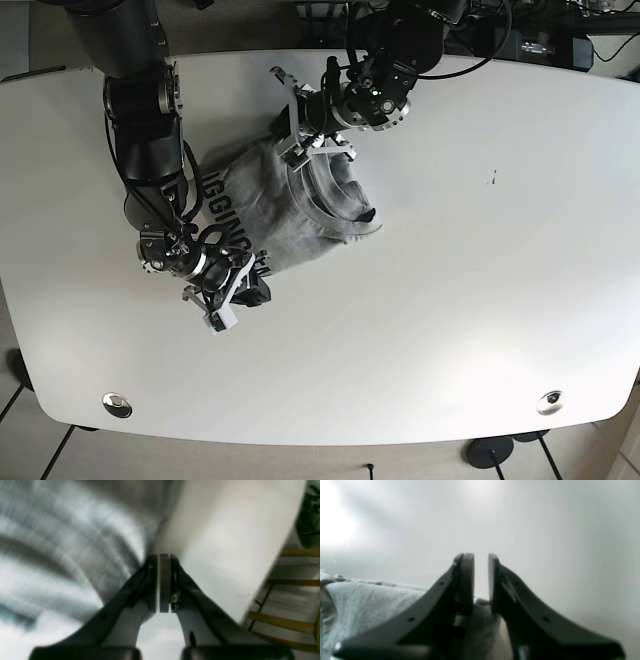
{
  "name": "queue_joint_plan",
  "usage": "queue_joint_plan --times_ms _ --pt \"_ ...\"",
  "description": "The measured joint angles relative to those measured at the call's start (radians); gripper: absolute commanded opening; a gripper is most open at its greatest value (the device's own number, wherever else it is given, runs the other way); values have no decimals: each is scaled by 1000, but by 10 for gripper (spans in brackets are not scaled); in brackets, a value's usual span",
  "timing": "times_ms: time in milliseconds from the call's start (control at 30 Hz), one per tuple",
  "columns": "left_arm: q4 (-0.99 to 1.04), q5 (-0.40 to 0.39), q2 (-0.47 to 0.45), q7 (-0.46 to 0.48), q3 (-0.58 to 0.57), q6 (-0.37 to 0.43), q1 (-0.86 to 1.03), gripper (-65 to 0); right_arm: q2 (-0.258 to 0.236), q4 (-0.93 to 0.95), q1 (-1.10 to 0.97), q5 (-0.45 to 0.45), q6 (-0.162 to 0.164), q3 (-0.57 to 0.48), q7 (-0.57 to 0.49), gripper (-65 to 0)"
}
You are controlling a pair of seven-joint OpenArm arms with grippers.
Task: Fold the T-shirt properly
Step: 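Fold the grey shirt bundle again with both grippers into a compact stack, then carry the folded grey shirt with the left gripper to the table's side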
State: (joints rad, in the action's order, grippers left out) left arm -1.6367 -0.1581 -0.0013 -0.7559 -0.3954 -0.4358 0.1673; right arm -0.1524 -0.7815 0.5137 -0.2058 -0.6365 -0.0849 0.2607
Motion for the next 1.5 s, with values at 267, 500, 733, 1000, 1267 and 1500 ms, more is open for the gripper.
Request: queue_joint_plan --times_ms 267,500,733,1000,1267,1500 --pt "128 -45 -40 68 175 -20 -103 -650 -72 -14 -103 -13 -50 13 -26 -571" --pt "310 -44 -64 71 244 -25 -303 -650 -161 -207 -286 -196 -51 11 -13 -571" --pt "515 -25 -71 77 270 -74 -483 -650 -212 -370 -461 -273 -48 11 -16 -571" --pt "433 1 -71 57 298 -71 -465 -618 -204 -597 -632 -270 9 2 0 -571" --pt "88 6 7 54 438 63 -340 -328 -174 -712 -659 -269 11 6 77 -571" --pt "91 1 40 179 119 460 -328 -267 -177 -751 -687 -270 9 6 81 -571"
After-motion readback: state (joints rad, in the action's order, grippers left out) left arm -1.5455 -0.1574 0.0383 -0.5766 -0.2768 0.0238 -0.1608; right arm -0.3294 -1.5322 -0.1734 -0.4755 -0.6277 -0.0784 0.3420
